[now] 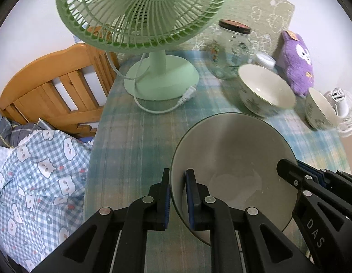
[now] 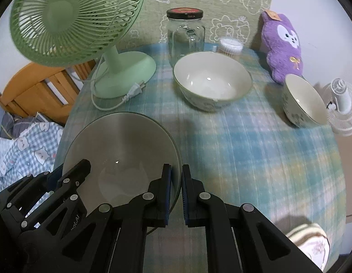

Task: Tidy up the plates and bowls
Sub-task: 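Lift and carry the large bowl beside the plate stack with both grippers, then lower the bowl onto the table and open both grippers, then move both grippers to the white bowl beside the glass jar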

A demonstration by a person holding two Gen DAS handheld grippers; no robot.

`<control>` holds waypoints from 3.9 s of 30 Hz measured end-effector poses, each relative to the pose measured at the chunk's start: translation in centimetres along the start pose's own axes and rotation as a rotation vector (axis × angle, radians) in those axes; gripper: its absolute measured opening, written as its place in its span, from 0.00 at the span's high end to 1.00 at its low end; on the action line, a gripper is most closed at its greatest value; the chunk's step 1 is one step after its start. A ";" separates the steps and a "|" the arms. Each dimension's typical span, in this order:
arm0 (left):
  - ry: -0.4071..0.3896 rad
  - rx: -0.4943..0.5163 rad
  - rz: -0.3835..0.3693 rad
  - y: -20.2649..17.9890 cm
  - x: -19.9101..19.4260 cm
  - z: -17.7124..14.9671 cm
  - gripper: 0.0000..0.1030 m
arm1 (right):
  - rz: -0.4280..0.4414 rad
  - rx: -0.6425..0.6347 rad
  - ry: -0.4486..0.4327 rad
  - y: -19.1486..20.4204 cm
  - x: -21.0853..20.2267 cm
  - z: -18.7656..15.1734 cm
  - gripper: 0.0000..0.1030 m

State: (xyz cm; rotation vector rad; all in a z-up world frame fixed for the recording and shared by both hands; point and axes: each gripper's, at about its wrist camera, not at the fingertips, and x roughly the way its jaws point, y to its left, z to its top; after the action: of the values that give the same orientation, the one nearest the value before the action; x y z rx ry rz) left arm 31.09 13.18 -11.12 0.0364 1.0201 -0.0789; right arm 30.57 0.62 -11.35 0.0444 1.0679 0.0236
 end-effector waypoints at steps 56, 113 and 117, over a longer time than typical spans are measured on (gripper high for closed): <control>0.054 0.004 -0.014 -3.9 -8.6 -13.4 0.31 | 0.006 0.025 0.061 -4.5 -8.6 -15.3 0.56; -0.107 -0.084 0.129 -12.8 0.8 11.9 0.16 | 0.043 -0.025 -0.180 -13.1 -1.1 12.8 0.29; -0.080 -0.077 0.124 -12.8 3.4 12.5 0.17 | 0.044 -0.032 -0.159 -12.7 1.3 13.6 0.29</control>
State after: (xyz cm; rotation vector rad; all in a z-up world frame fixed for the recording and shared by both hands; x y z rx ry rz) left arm 42.37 -0.61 -7.40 0.0257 0.9377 0.0713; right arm 43.13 -12.39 -6.58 0.0406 0.9075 0.0756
